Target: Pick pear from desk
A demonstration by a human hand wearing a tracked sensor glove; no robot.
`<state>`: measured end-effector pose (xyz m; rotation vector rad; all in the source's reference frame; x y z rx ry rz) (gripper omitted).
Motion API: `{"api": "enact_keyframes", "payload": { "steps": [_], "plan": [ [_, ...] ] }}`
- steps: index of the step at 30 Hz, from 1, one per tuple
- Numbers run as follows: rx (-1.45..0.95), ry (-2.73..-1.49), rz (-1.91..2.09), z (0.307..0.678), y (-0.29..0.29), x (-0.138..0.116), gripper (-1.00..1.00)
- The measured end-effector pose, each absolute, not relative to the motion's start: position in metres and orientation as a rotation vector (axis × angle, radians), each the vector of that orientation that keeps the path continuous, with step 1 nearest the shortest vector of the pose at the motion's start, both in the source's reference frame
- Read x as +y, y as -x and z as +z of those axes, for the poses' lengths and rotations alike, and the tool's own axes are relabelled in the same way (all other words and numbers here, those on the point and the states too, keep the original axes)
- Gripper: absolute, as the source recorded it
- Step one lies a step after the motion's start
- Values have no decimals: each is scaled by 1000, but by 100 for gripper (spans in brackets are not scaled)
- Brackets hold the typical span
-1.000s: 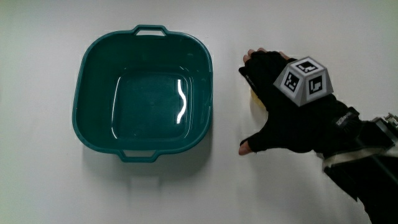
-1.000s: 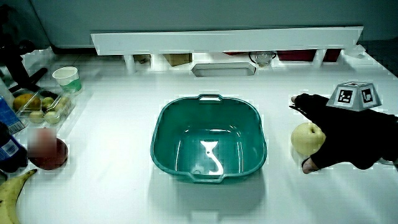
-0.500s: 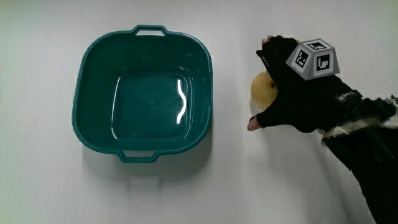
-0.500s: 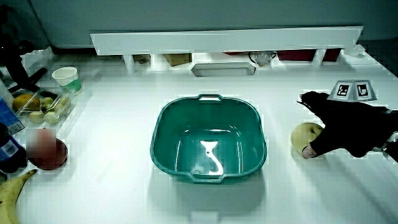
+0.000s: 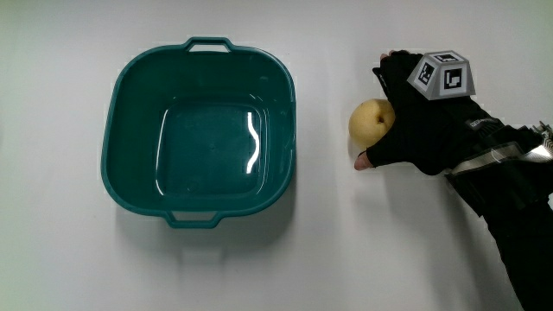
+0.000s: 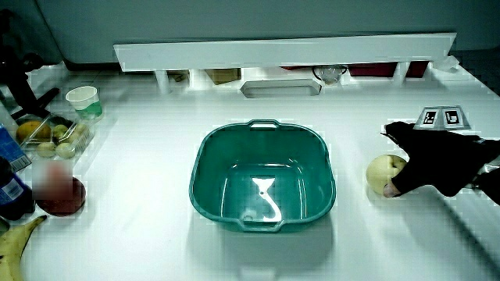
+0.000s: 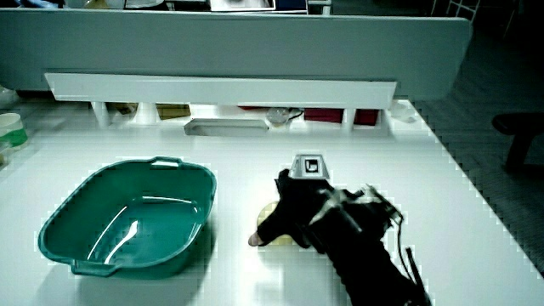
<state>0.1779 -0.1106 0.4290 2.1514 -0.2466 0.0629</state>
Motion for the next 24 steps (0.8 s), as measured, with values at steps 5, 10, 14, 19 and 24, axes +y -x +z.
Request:
{"api": "enact_keyframes", "payload": {
  "steps": [5, 10, 14, 19, 24],
  "plan": [
    [-232, -2131, 34, 438, -179, -109, 0],
    [-249, -2149, 27, 438, -178, -109, 3],
    [-244, -2147, 17, 441, -180, -109, 16],
    [-253, -2161, 9, 443, -178, -108, 31],
    [-274, -2235, 43, 442, -181, -113, 47]
  ]
}}
